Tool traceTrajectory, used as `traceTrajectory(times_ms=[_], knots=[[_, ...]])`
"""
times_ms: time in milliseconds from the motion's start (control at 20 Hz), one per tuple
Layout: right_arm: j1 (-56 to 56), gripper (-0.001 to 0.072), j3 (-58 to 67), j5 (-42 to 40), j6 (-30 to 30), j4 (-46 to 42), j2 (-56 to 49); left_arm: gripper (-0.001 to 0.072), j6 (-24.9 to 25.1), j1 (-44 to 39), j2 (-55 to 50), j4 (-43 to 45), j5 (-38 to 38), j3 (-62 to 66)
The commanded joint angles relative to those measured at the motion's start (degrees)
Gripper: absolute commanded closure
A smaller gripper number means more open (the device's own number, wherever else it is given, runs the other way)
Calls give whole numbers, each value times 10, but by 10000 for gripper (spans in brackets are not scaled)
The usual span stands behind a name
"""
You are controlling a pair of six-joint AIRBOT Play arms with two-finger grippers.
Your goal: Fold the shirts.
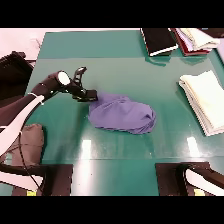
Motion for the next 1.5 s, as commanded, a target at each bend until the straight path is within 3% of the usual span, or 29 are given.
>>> traceTrajectory(times_ms=[0, 50, 100, 300, 400, 550, 750, 950, 1050, 1100, 1150, 1450], knots=[[-21, 692, -85, -1, 0, -6, 21, 459, -1, -7, -16, -13, 45, -2], [-37, 692, -116, 1, 0, -13, 28, 646, 1, -2, -15, -11, 37, 7], [-54, 692, -156, 7, 0, -14, 38, 680, 4, 6, -14, -11, 26, 23], [-131, 669, -345, 33, -1, -14, 61, 680, 14, 42, -14, -10, -32, 108], [-146, 215, -450, 26, -1, -13, 56, 680, 21, 44, -14, -2, -46, 135], [-111, 198, -568, -17, -38, 39, 16, 680, 21, 44, -14, -1, -49, 138], [0, 198, -599, -111, -85, 155, -67, 680, 21, 44, -14, 1, -62, 138], [91, 209, -536, -156, -87, 138, -150, 680, 21, 44, -14, 5, -76, 138], [110, 387, -498, -160, -87, 108, -179, 680, 21, 44, -14, 13, -80, 138], [114, 562, -482, -160, -87, 96, -186, 680, 21, 44, -14, 14, -81, 138], [114, 691, -468, -158, -87, 85, -185, 680, 21, 44, -9, 15, -81, 139], [36, 693, -313, -71, -87, 31, -44, 680, 21, 44, 151, 109, -70, 227]])
